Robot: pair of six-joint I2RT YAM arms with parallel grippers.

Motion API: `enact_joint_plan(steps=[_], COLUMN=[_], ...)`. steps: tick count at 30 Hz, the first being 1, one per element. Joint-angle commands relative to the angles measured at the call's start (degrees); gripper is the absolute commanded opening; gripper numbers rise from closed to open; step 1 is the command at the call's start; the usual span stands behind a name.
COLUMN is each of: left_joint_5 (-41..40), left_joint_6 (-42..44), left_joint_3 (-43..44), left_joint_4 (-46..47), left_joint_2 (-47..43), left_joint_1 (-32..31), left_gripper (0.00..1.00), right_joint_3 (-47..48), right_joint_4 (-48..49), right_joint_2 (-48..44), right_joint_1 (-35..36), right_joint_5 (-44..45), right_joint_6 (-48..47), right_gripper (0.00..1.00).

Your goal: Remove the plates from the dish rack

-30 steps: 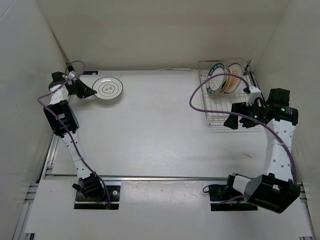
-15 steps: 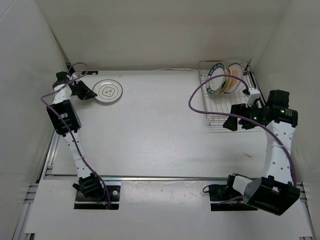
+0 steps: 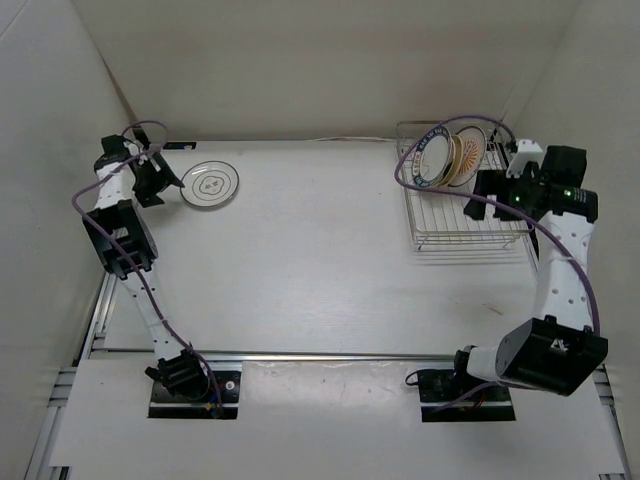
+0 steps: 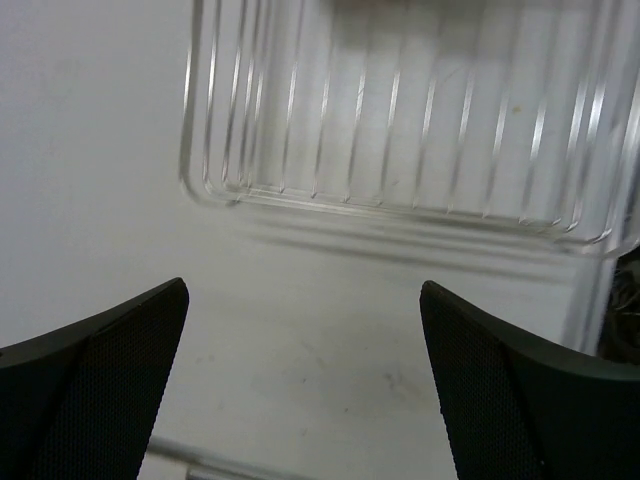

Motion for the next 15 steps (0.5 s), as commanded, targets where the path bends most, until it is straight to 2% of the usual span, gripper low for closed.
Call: enact_joint_plan(steps=[1, 4, 8, 12, 13, 15], left_joint_5=[-3.41, -1.48, 0.45, 1.69, 4.99, 8.70], left_joint_6=[2.77, 2.77, 4.34, 7.77, 8.91, 9.88], left_joint_3=[-1.88, -7.66, -13.64, -18.14, -19.01, -21.29], left_joint_4=[-1.72, -2.24, -2.24, -2.24, -2.24, -2.24], left_joint_2=[-10.15, -17.53, -27.46, -39.13, -40.99, -45.73], left_joint_1=[0.08, 0.08, -1.23, -4.30, -5.70, -7.03], left_gripper=[0.91, 0.91, 0.91, 0.92, 0.92, 0.94], right_joint_3=[8.16, 15.19, 21.00, 26.97, 27.86, 29.44], right_joint_4=[9.84, 11.78, 14.07, 14.68, 14.68, 14.68], right_joint_2=[3.55, 9.18, 15.15, 22.45, 23.59, 26.58], right_joint_1=[2.58, 6.61, 10.84, 11.55, 11.55, 11.55], right_joint_5=[11.01, 20.38, 26.40, 24.40, 23.60, 22.19], right_joint_6=[4.77, 4.16, 2.75, 5.38, 5.99, 6.61], right_gripper=[1.00, 1.00, 1.00, 0.93, 0.87, 0.81])
